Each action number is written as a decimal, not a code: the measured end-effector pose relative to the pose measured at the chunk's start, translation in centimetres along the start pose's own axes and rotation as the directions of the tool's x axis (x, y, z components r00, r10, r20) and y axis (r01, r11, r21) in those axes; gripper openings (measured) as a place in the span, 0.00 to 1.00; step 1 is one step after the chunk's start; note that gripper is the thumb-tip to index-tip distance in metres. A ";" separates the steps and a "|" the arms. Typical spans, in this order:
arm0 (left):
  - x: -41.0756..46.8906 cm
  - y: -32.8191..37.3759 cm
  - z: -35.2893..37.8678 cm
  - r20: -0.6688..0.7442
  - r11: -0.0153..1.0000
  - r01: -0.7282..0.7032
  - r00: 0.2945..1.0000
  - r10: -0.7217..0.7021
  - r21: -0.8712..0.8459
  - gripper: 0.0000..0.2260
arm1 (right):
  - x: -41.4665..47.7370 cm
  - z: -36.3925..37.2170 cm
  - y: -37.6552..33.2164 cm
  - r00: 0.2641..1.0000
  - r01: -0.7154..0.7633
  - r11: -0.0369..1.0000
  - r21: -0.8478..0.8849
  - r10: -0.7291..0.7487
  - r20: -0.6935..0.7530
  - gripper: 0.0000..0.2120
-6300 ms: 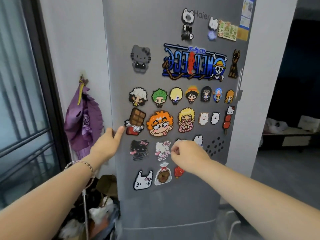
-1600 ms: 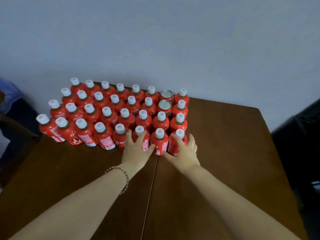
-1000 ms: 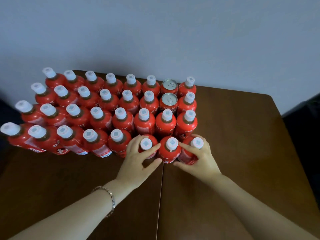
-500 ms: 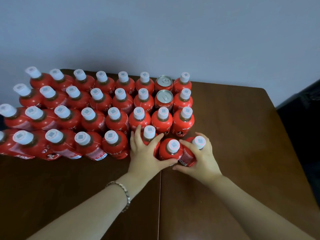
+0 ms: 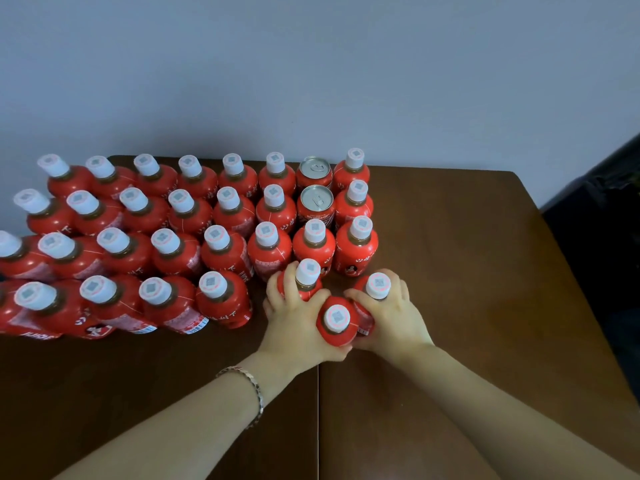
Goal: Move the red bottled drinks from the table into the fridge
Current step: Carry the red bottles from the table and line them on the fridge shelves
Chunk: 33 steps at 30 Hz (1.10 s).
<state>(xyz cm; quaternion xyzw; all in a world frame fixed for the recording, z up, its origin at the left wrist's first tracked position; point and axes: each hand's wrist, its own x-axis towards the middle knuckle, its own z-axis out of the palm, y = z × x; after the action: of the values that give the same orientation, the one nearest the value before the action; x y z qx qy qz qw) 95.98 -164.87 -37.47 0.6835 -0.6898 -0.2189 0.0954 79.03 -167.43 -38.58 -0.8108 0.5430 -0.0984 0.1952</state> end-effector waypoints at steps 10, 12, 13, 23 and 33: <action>-4.6 4.1 -1.7 0.295 0.953 -0.300 0.914 0.279 0.030 0.32 | -6.9 -5.9 0.1 0.978 0.011 0.995 -0.096 0.010 0.208 0.28; -5.5 7.5 -2.1 0.224 0.941 -0.337 0.916 0.333 -0.018 0.31 | -10.0 -8.9 0.7 0.992 -0.060 0.992 -0.109 0.071 0.101 0.28; -5.7 8.9 -2.5 0.197 0.947 -0.318 0.926 0.322 -0.052 0.30 | -11.1 -9.9 1.0 0.994 -0.087 0.991 -0.105 0.093 0.049 0.27; -15.6 30.1 -1.1 0.176 0.804 -0.556 0.787 0.591 -0.212 0.27 | -35.4 -20.7 5.0 0.773 -0.524 0.851 0.030 0.490 -0.403 0.30; -41.3 52.9 9.1 0.222 0.386 -0.865 0.328 0.918 -0.319 0.31 | -71.5 -25.7 4.9 0.413 -0.835 0.544 0.076 0.713 -0.567 0.26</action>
<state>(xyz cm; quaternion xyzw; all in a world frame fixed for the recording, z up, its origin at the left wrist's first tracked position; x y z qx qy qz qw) 46.33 -124.26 -15.75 0.1285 -0.9375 -0.3010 0.1186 37.40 -108.77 -13.62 -0.4172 0.8944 -0.1580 -0.0322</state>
